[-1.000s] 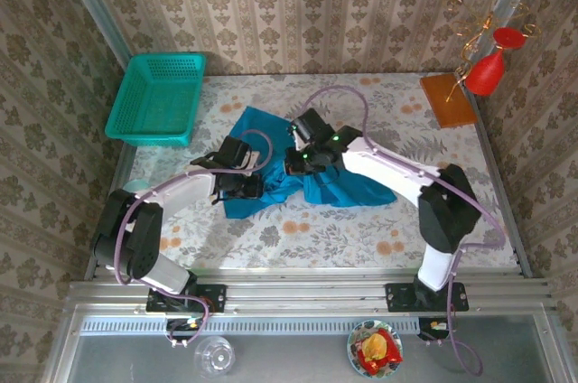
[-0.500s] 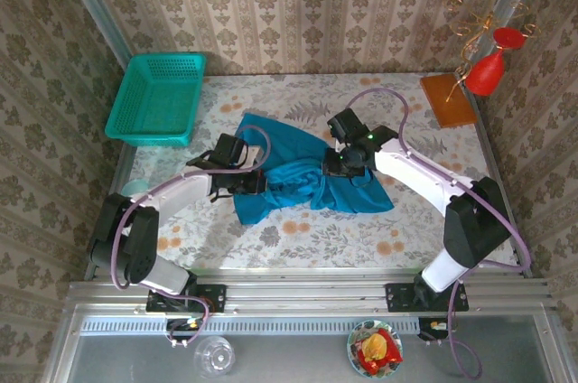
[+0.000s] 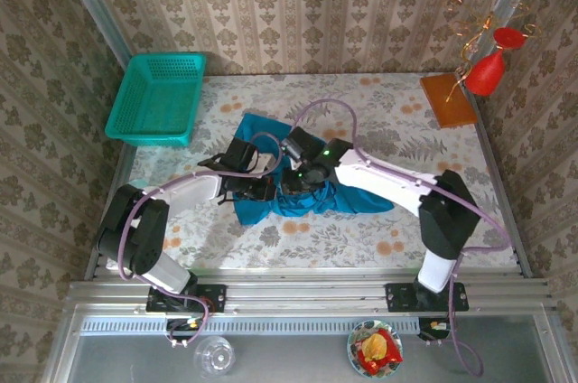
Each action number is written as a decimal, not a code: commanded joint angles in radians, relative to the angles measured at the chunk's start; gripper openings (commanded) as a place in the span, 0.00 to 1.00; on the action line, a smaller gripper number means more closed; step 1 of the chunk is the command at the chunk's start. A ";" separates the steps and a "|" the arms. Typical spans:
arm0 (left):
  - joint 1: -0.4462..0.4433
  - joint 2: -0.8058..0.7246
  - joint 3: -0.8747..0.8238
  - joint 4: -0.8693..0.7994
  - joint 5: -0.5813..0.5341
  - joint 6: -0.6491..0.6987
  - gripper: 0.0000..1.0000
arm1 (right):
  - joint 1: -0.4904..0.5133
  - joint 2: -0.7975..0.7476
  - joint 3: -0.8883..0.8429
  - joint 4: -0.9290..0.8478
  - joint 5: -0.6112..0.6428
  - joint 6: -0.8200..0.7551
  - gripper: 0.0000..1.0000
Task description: Fold the inside-out t-shirt
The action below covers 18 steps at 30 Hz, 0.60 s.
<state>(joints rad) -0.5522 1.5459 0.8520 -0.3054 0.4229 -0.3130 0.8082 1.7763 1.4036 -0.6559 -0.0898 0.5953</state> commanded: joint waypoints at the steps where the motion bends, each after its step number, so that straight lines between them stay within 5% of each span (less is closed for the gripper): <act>1: -0.002 -0.007 0.022 -0.001 -0.010 0.000 0.05 | 0.006 0.057 -0.009 0.033 0.022 0.070 0.30; 9: 0.002 -0.021 0.019 0.001 -0.023 -0.014 0.04 | 0.010 0.120 -0.026 0.114 0.164 0.112 0.29; 18: 0.004 -0.036 0.019 -0.003 -0.035 -0.018 0.03 | 0.025 0.145 0.011 0.132 0.127 0.107 0.30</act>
<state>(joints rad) -0.5484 1.5452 0.8524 -0.3065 0.3912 -0.3244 0.8196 1.9221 1.3968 -0.5205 0.0227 0.6857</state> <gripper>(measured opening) 0.063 0.303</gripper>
